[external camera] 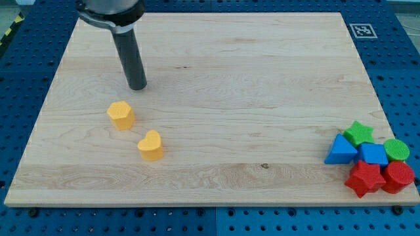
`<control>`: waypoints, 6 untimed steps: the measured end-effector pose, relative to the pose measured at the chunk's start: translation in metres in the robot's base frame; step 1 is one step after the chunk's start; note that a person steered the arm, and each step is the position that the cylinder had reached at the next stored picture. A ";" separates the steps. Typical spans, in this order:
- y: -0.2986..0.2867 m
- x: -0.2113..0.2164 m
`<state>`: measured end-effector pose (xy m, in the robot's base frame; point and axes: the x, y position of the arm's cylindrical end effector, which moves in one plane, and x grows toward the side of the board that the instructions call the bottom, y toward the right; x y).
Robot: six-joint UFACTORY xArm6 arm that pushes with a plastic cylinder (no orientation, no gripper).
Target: Move both the yellow blocks towards the bottom center
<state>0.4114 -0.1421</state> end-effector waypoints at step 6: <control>-0.029 0.053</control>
<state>0.4649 -0.1708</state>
